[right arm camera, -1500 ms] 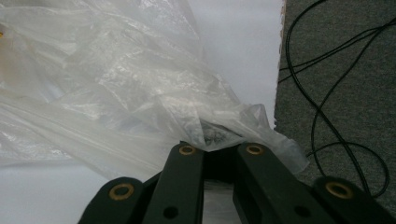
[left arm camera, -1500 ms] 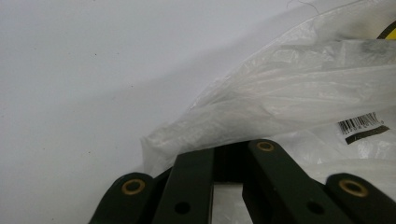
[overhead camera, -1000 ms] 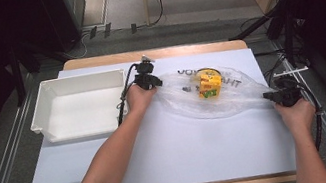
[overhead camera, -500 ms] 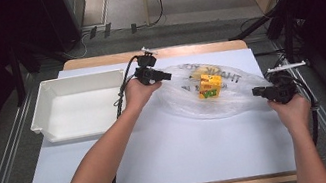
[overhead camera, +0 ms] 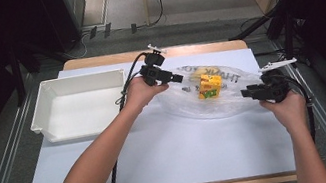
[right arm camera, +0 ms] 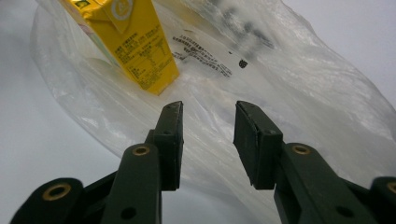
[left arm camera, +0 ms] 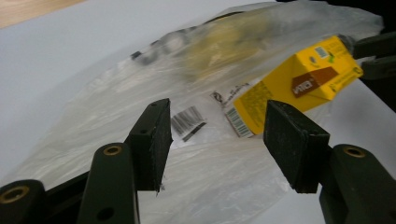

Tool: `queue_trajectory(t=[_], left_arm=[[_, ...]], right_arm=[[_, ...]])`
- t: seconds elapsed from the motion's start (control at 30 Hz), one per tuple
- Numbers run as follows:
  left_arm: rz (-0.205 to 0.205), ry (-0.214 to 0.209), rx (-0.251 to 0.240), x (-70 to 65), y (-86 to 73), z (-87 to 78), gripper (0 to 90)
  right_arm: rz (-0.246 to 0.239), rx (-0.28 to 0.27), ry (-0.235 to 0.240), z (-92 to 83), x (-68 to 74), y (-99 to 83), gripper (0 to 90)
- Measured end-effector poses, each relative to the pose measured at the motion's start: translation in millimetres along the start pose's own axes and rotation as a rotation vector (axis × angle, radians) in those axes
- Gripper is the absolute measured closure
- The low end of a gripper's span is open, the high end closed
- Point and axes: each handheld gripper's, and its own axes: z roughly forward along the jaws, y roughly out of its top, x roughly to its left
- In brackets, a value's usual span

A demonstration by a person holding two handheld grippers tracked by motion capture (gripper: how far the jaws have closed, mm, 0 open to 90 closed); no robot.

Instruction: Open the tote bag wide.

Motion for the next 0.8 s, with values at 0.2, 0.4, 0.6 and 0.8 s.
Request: queue_trajectory(t=[0.2, 0.4, 0.6, 0.8], left_arm=[[0.035, 0.002, -0.012, -8.5, 0.6, 0.5, 49.0], [0.088, 0.026, -0.039, -17.8, 0.1, 2.0, 75.6], [0.062, -0.004, -0.023, -17.2, 0.7, 12.8, 90.0], [0.048, 0.0, -0.003, -21.5, -1.5, 29.2, 90.0]], right_arm=[[-0.019, -0.015, 0.011, -1.2, 3.1, 8.7, 71.2], [-0.012, -0.038, 0.033, 5.2, 2.1, 18.9, 81.8], [0.003, -0.056, 0.056, 13.4, -4.3, 35.6, 90.0], [-0.027, -0.039, 0.055, 27.7, -6.2, 51.8, 90.0]])
